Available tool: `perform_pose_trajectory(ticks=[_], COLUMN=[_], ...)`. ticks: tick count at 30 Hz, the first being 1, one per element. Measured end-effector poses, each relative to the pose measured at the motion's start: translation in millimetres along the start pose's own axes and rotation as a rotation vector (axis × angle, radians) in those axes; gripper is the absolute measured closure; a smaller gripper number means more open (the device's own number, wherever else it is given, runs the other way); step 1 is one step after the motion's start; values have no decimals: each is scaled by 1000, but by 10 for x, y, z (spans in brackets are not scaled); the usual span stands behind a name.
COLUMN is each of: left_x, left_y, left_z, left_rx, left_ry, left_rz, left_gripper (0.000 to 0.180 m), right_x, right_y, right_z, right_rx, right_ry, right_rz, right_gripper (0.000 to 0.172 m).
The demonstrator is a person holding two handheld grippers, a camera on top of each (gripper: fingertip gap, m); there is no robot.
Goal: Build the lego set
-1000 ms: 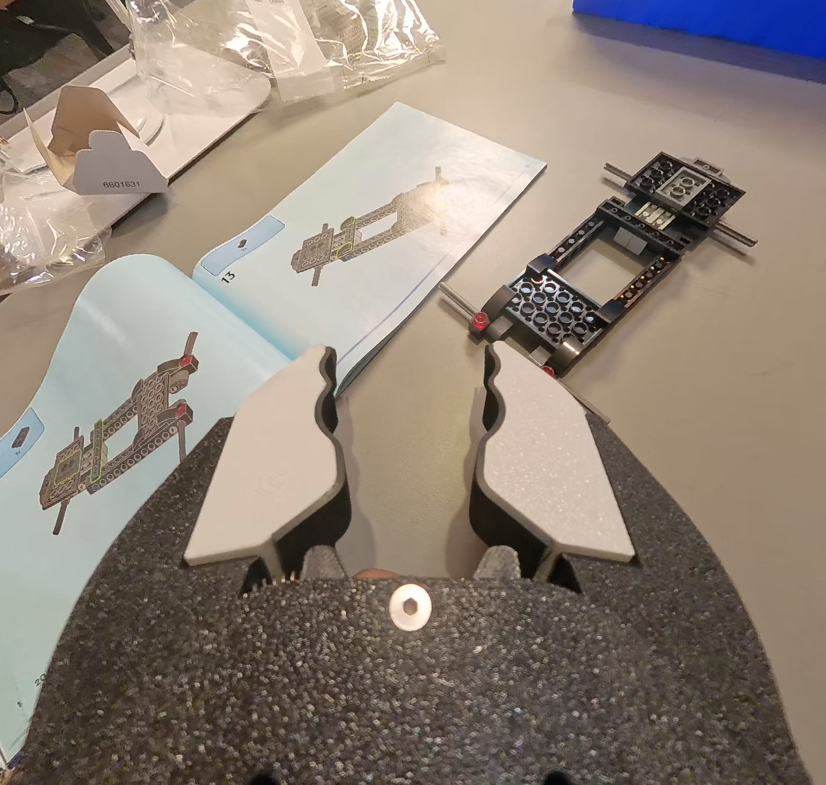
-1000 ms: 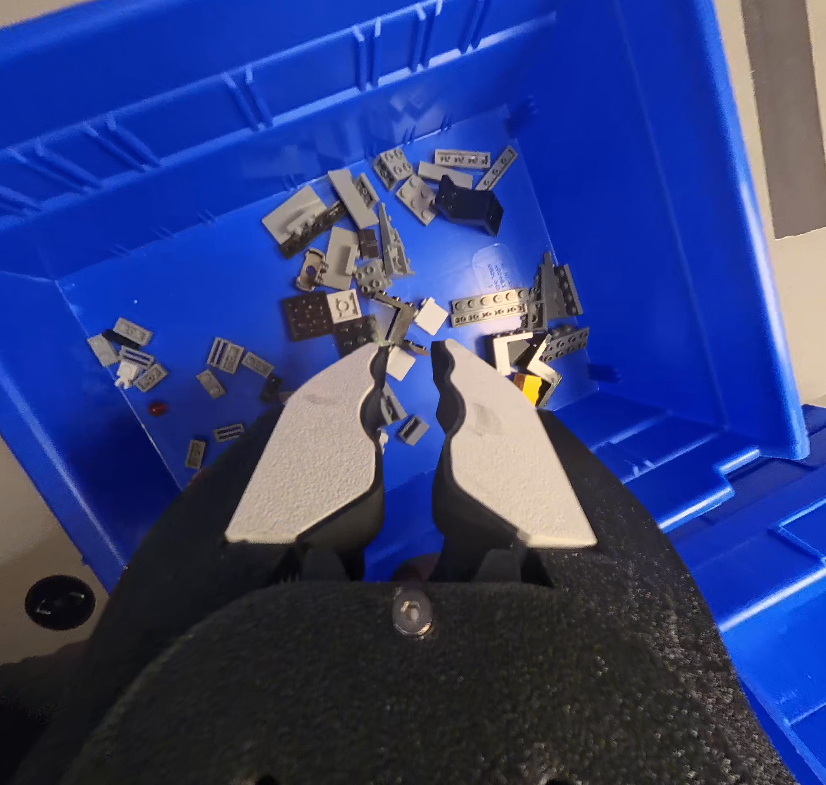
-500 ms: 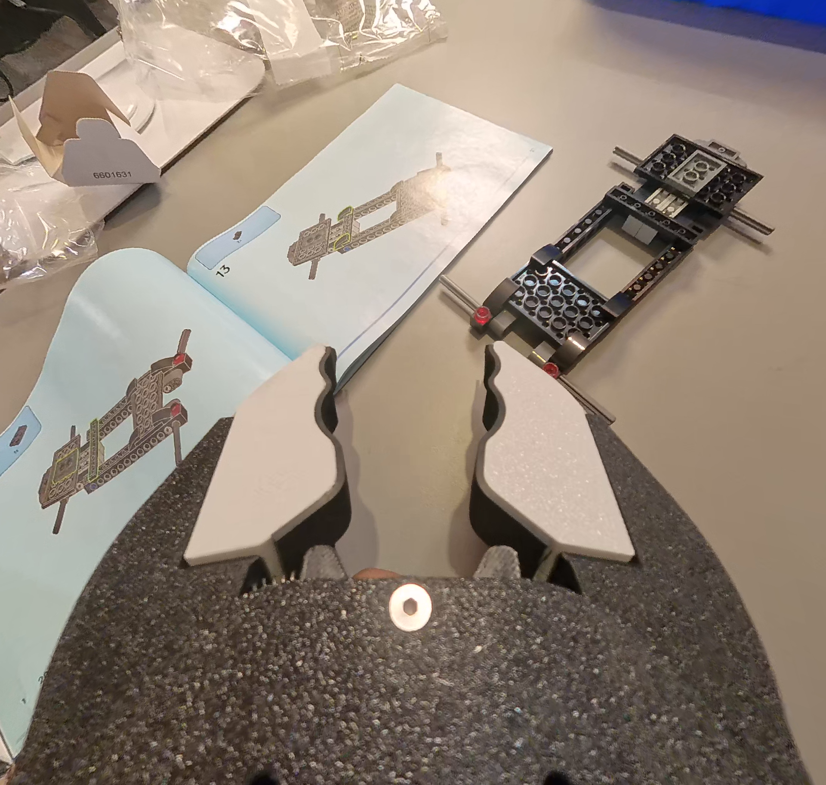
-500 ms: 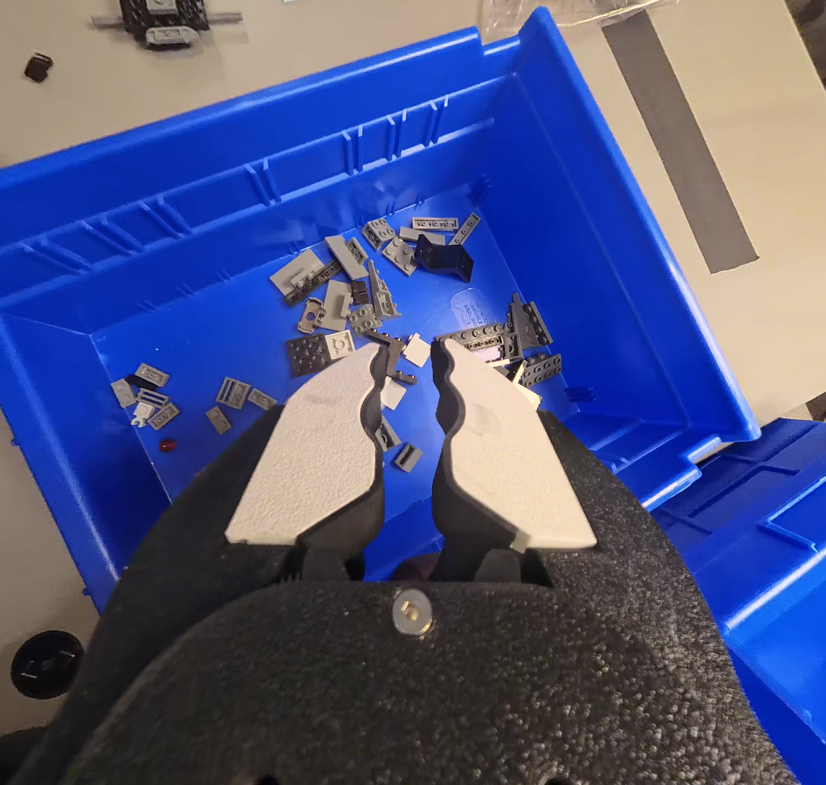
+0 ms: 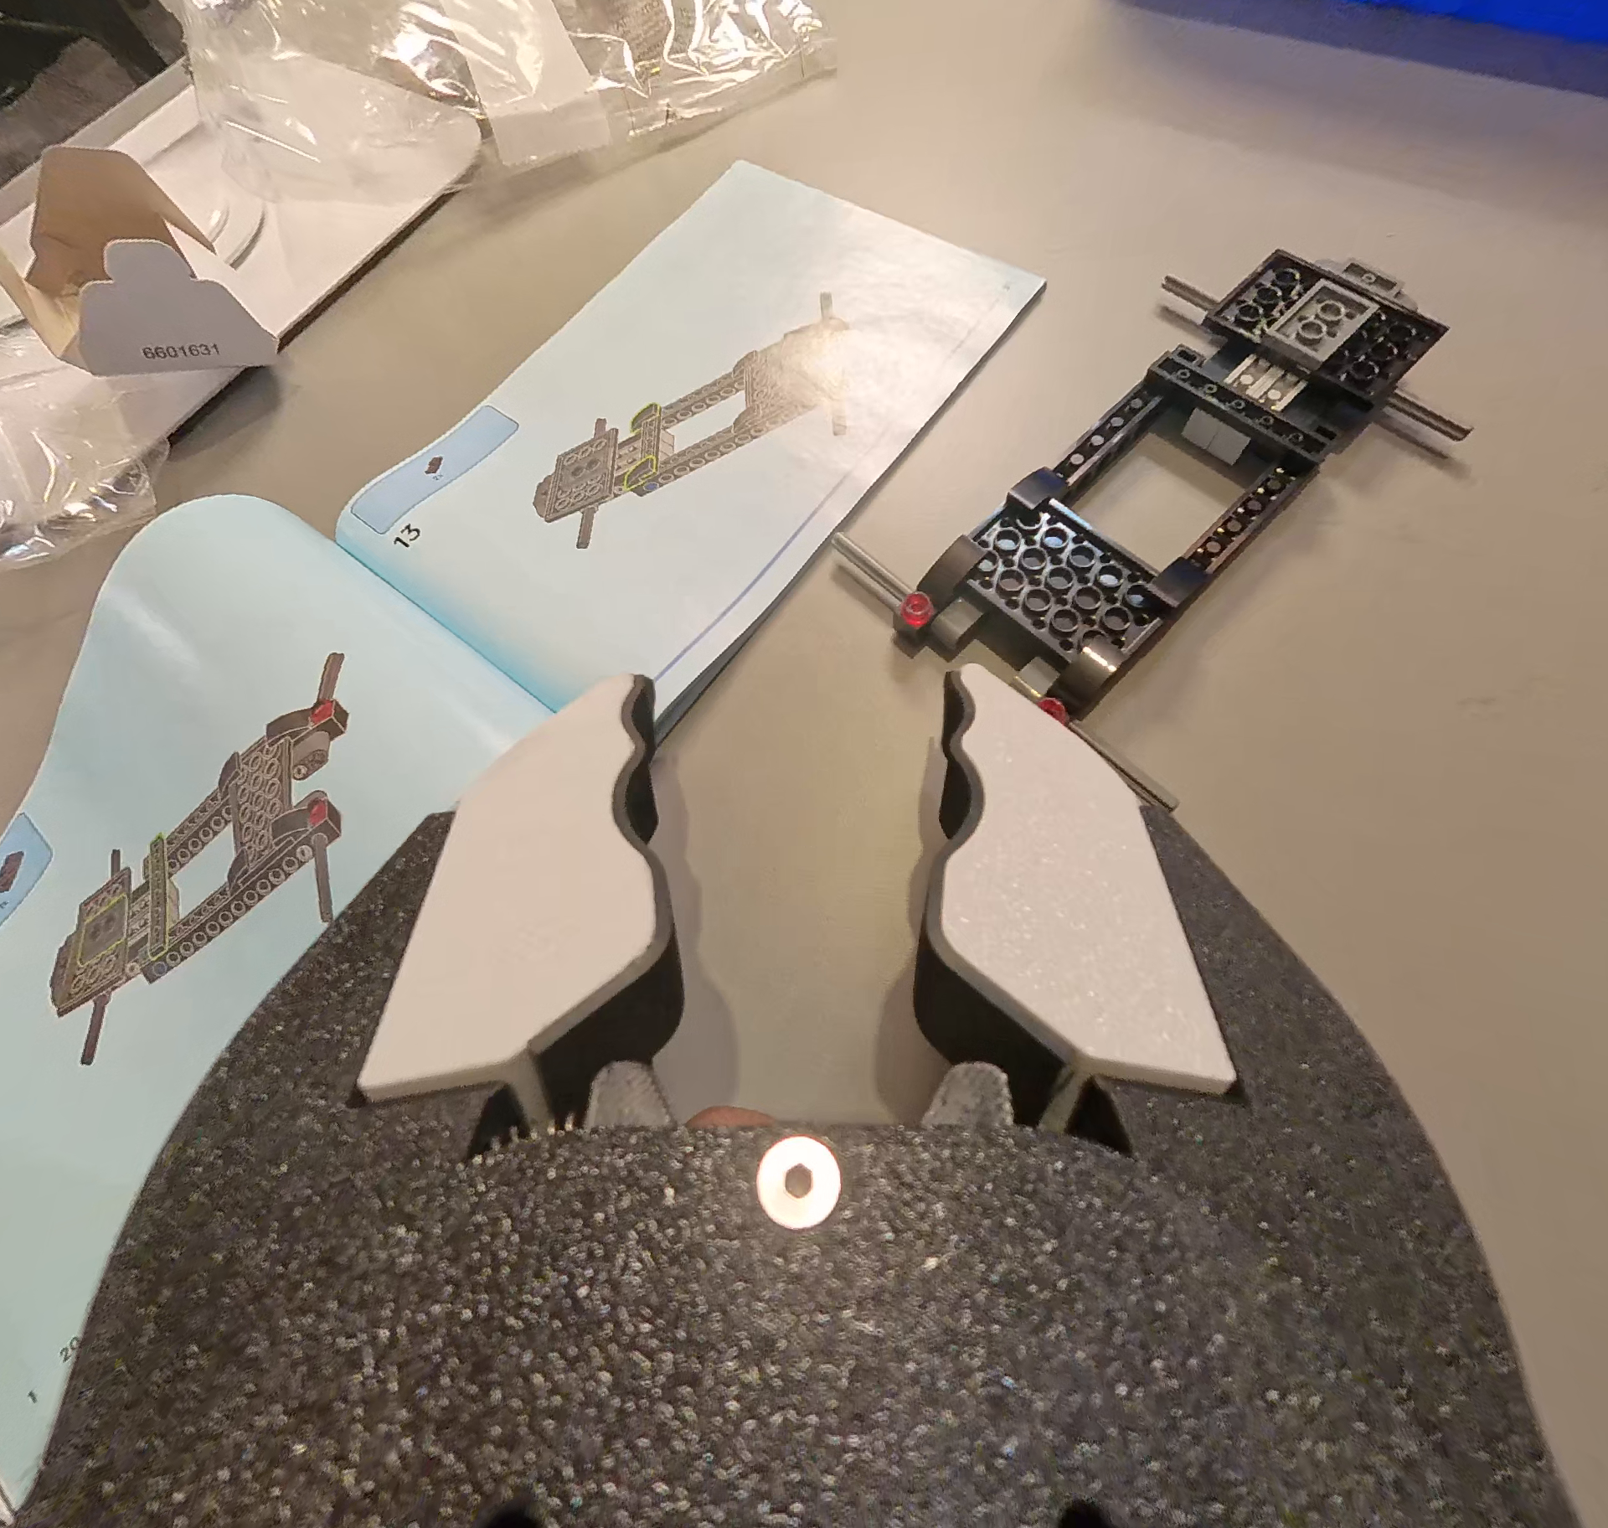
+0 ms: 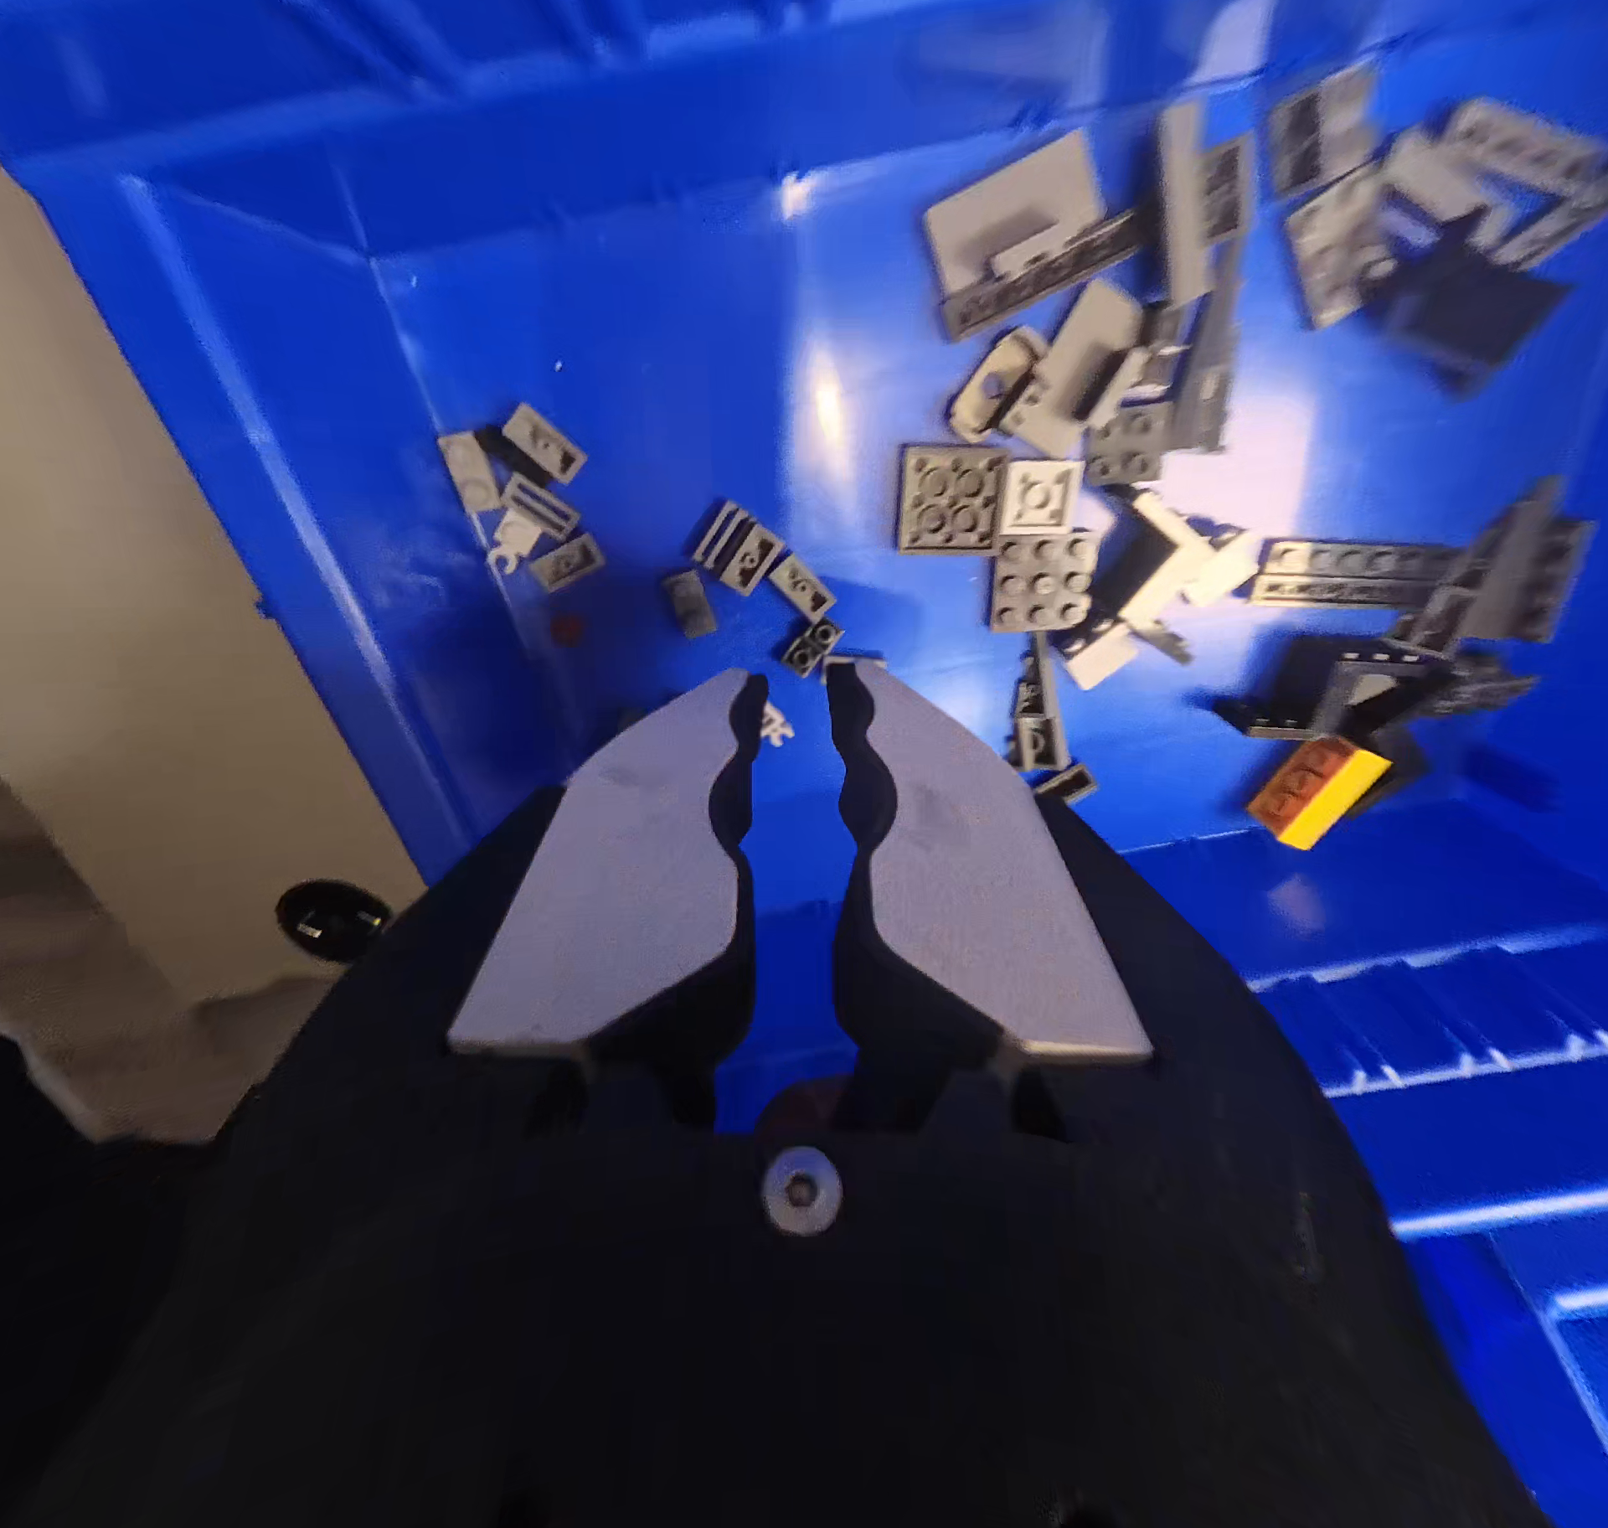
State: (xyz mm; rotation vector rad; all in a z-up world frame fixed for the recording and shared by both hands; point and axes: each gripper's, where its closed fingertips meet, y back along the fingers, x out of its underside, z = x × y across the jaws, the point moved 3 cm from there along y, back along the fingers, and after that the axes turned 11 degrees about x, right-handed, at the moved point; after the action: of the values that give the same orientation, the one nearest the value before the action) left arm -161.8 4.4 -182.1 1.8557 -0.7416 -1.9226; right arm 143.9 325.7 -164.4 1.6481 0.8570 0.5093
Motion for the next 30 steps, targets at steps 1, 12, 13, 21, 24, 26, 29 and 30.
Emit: perform_pose_trajectory(ticks=[1, 12, 13, 21, 24, 26, 29, 30], left_x=[-1, 17, 18, 27, 30, 32, 34, 35], left_y=[-1, 42, 46, 40, 41, 40, 37, 35], left_z=[-12, -111, -115, -129, -131, -132, -134, -135], left_rx=[5, 36, 37, 39, 36, 35, 33, 32], left_ry=[-7, -45, -46, -57, -58, -59, -63, -63], left_rz=[0, -7, -8, 1, 2, 4, 7, 8], left_gripper=[117, 117, 117, 117, 117, 117, 117, 117], right_x=[21, 80, 78, 17, 12, 5, -7, -4], right_y=[-30, -289, -293, -329, -336, -334, -343, -344], right_z=[27, 72, 64, 9, -44, -50, -61, -65], right_rx=[-32, -130, -129, -67, -19, -9, 8, 12], right_ry=[11, 61, 56, 36, 23, 13, -2, -3], right_rz=[34, 231, 232, 209, 196, 176, 153, 150], right_gripper=[155, 152, 152, 152, 148, 147, 147, 147])
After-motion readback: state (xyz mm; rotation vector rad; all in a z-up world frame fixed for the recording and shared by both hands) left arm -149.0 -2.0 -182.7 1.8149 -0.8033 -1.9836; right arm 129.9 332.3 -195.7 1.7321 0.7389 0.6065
